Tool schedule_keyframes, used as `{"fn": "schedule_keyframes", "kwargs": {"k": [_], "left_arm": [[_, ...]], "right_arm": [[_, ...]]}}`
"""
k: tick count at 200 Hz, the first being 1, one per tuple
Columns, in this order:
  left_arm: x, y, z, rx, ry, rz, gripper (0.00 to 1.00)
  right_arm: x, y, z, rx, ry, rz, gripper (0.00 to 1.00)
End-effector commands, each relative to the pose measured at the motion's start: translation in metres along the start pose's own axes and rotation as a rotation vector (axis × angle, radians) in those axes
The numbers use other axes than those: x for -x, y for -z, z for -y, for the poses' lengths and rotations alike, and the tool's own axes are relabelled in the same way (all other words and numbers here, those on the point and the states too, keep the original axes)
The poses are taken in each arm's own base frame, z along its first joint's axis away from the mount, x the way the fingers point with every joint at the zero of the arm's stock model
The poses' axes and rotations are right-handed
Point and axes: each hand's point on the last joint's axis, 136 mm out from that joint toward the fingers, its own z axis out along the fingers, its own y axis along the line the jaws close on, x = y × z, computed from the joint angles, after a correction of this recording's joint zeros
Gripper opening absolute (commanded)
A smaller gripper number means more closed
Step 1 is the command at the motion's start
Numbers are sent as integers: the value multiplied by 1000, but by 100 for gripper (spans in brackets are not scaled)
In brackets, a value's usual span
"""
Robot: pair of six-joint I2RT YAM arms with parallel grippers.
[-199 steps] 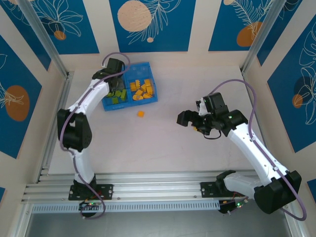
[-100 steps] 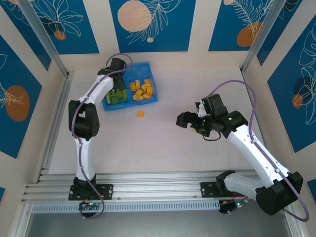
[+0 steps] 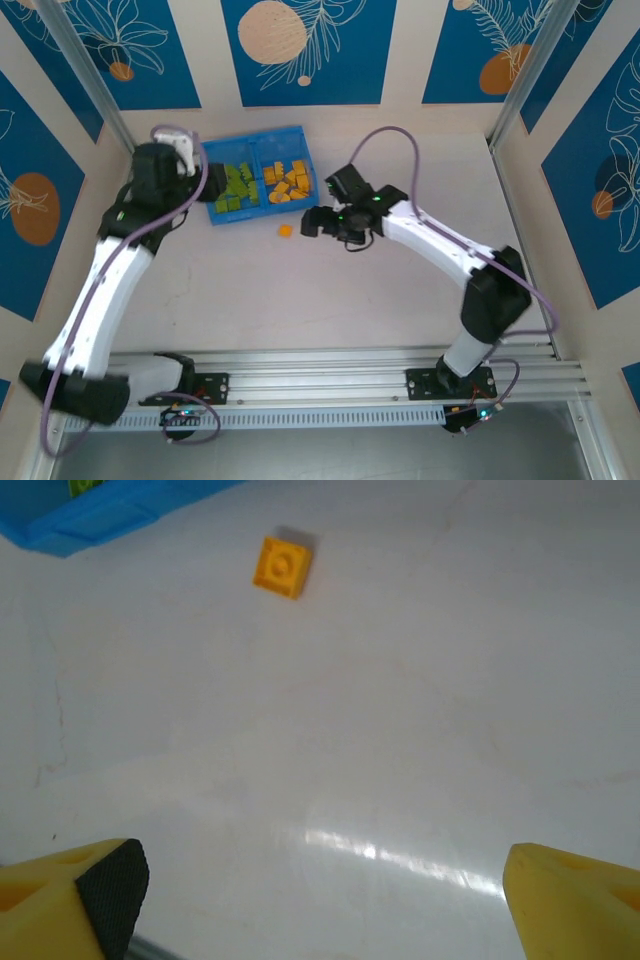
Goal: Sort the legos into containers by color
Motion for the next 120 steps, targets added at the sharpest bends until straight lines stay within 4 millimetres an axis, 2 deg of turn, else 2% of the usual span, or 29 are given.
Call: {"fn": "schedule_keyframes", "kwargs": {"k": [1, 19, 32, 50, 61, 85, 101, 120], "left_arm": [[-42, 21, 26, -190, -247, -30, 55], [-73, 55, 42, -321, -397, -40, 61], [-100, 70, 52, -419, -475, -77, 64], [-130, 86, 62, -528, -532, -124, 68], [-143, 89, 65, -560, -549, -144, 71], [-153, 90, 73, -622, -543, -139, 77], [-152, 89, 78, -649, -544, -128, 79], [-150, 88, 81, -655, -559, -116, 80]], "right_arm": [[22, -30, -14, -52, -1, 65, 91], [27, -62, -25, -94, 31, 63, 89], [28, -85, -29, -143, 54, 58, 87], [31, -111, -34, -202, 74, 58, 84], [32, -128, -35, -242, 89, 61, 81], [38, -155, -34, -339, 131, 90, 79], [46, -164, -30, -424, 148, 132, 76], [46, -172, -24, -467, 140, 119, 76]]}}
